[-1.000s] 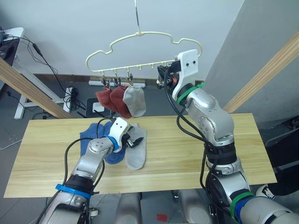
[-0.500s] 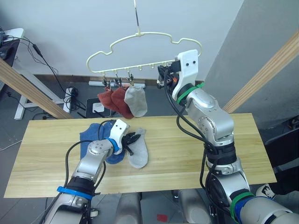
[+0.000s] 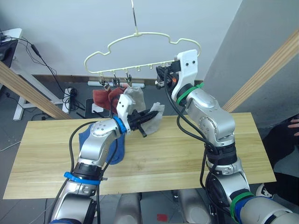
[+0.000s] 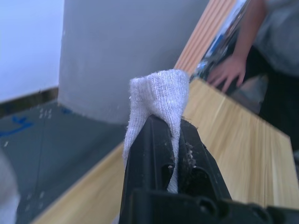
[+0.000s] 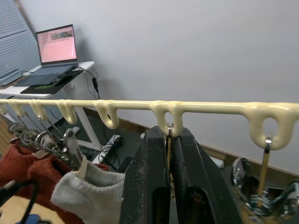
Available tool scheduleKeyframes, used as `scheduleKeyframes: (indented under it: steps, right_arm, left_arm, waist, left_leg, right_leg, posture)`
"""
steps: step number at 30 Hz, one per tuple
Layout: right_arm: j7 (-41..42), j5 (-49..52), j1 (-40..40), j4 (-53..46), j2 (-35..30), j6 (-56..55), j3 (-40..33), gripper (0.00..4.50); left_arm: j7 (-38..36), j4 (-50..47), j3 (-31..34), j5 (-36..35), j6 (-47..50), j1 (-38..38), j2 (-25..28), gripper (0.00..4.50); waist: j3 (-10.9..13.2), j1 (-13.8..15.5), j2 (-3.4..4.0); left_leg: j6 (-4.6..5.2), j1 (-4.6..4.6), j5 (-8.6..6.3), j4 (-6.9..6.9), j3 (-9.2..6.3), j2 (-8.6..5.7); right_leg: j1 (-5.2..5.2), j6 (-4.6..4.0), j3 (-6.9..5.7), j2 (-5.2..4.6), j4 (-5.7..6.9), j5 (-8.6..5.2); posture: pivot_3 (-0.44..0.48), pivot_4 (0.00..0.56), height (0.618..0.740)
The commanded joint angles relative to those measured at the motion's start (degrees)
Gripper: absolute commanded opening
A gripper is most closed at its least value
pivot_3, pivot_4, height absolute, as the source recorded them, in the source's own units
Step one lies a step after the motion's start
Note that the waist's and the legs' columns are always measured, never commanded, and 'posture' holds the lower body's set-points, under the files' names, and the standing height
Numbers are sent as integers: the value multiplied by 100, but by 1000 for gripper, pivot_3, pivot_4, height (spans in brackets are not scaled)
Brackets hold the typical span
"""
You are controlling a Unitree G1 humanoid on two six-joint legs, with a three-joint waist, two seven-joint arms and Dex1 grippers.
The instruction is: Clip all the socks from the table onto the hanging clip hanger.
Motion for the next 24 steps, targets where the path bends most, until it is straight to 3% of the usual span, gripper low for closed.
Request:
scheduleKeyframes:
  steps: [1,24]
  right_arm:
    - [79,253,-67,-444,83,83,26,0]
    - [124,467,11,-553,-34,364,166,0]
  left_arm:
    - [66,-117,120,-95,-9,-118,-40,23]
    - [355,85,345,-40,-195,-727,-27,23]
  waist:
    - [0,-39,0]
    - [0,-62,0]
  left_leg:
    - [0,0,0,0,0,0]
    - [0,-2,0,0,-2,-1]
  right_leg:
    - [0,0,0,0,0,0]
    - [-1,0,-2,0,-1,0]
  posture:
    - [-92,320,735]
    - [-88,314,735]
